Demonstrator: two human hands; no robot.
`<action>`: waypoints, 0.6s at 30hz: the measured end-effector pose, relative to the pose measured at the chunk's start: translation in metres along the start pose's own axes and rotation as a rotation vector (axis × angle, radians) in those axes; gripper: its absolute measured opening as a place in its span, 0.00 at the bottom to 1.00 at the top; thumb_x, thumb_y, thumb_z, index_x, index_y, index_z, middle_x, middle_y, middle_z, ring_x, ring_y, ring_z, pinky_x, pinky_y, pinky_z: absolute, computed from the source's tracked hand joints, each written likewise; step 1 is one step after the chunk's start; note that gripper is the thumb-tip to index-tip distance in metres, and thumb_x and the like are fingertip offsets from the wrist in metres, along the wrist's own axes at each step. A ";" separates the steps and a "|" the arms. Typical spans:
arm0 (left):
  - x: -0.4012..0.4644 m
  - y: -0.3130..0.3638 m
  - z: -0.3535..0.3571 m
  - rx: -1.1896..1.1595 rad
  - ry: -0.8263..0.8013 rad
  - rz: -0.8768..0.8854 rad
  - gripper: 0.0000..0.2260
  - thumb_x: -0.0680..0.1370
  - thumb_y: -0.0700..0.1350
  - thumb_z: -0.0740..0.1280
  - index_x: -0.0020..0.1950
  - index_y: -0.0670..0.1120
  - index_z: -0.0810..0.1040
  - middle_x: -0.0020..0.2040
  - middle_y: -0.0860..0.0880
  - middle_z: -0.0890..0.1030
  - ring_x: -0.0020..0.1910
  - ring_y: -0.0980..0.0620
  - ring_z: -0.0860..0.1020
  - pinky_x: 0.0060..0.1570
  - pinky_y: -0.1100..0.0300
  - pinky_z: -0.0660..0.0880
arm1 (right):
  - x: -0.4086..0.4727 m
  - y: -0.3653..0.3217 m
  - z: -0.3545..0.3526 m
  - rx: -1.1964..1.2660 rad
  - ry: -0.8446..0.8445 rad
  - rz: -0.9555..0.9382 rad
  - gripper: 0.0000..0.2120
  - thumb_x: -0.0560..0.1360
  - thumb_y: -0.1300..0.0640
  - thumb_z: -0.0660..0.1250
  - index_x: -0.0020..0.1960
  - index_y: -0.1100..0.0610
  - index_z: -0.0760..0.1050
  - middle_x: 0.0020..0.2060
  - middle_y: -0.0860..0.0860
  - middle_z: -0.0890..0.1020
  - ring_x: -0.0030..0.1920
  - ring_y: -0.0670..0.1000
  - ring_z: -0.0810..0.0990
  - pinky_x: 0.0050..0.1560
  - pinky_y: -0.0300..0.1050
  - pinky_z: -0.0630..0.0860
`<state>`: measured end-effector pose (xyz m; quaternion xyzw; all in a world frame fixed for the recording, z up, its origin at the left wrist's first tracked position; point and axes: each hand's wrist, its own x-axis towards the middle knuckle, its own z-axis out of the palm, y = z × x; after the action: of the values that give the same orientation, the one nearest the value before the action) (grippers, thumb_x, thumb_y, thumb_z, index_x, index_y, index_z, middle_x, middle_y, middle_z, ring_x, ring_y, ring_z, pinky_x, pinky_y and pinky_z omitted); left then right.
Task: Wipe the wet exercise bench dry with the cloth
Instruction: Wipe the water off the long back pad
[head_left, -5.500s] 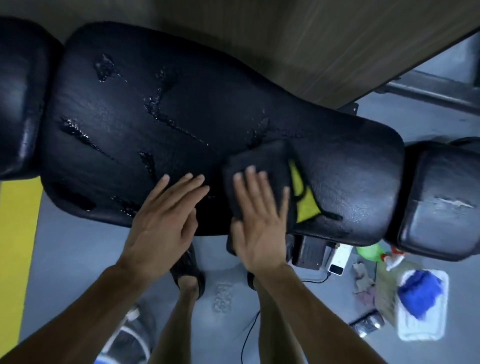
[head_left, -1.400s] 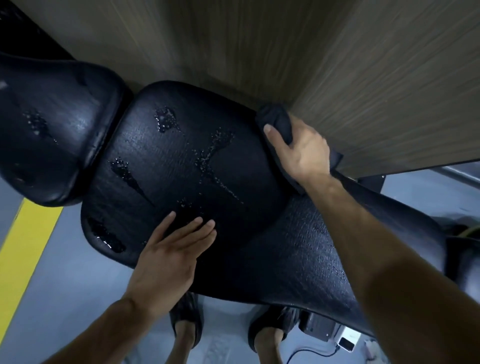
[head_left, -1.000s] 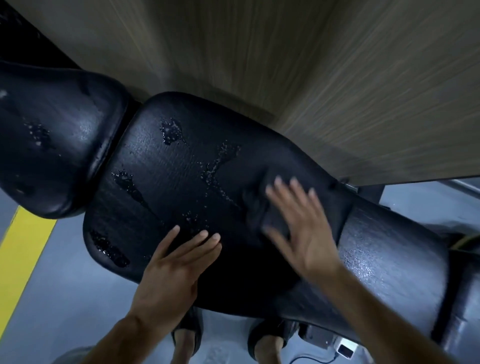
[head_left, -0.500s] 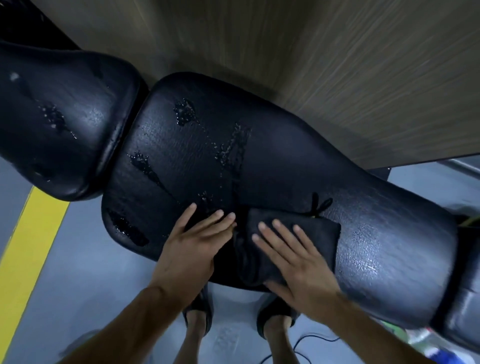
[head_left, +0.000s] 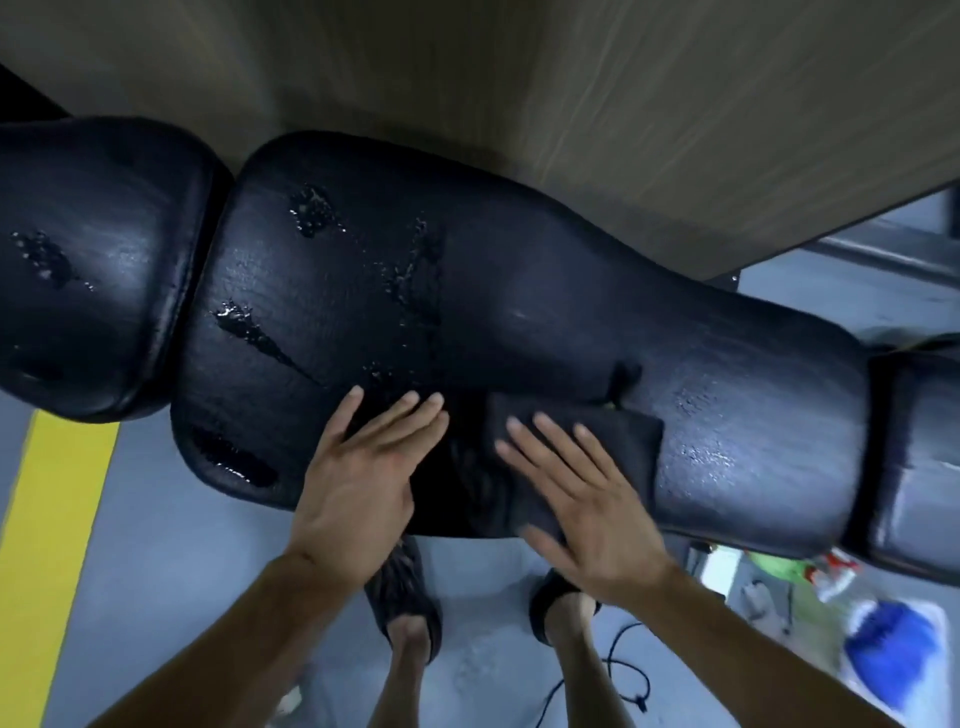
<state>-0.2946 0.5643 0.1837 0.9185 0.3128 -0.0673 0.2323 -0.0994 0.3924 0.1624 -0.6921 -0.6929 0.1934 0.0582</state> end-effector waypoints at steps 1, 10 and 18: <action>0.000 0.001 0.000 0.008 -0.008 -0.001 0.31 0.66 0.31 0.68 0.68 0.48 0.78 0.70 0.54 0.76 0.70 0.55 0.73 0.72 0.41 0.63 | -0.028 0.019 -0.004 -0.005 -0.037 0.018 0.36 0.78 0.44 0.62 0.83 0.48 0.54 0.83 0.46 0.54 0.83 0.50 0.50 0.79 0.58 0.53; -0.003 0.002 0.001 0.013 0.017 0.004 0.31 0.67 0.28 0.69 0.68 0.47 0.78 0.70 0.53 0.76 0.70 0.53 0.73 0.73 0.41 0.62 | -0.015 0.064 -0.012 0.228 0.573 1.148 0.33 0.82 0.42 0.54 0.82 0.57 0.57 0.81 0.55 0.60 0.82 0.57 0.54 0.79 0.64 0.50; 0.002 -0.004 -0.004 0.009 -0.001 0.026 0.32 0.66 0.27 0.66 0.67 0.48 0.79 0.69 0.53 0.76 0.69 0.54 0.74 0.73 0.40 0.62 | -0.022 -0.005 0.006 -0.109 -0.068 -0.029 0.33 0.82 0.40 0.55 0.83 0.50 0.52 0.83 0.47 0.53 0.83 0.50 0.47 0.81 0.56 0.49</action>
<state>-0.2957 0.5695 0.1852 0.9236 0.3003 -0.0659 0.2290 -0.1054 0.3701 0.1629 -0.6772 -0.7140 0.1778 -0.0002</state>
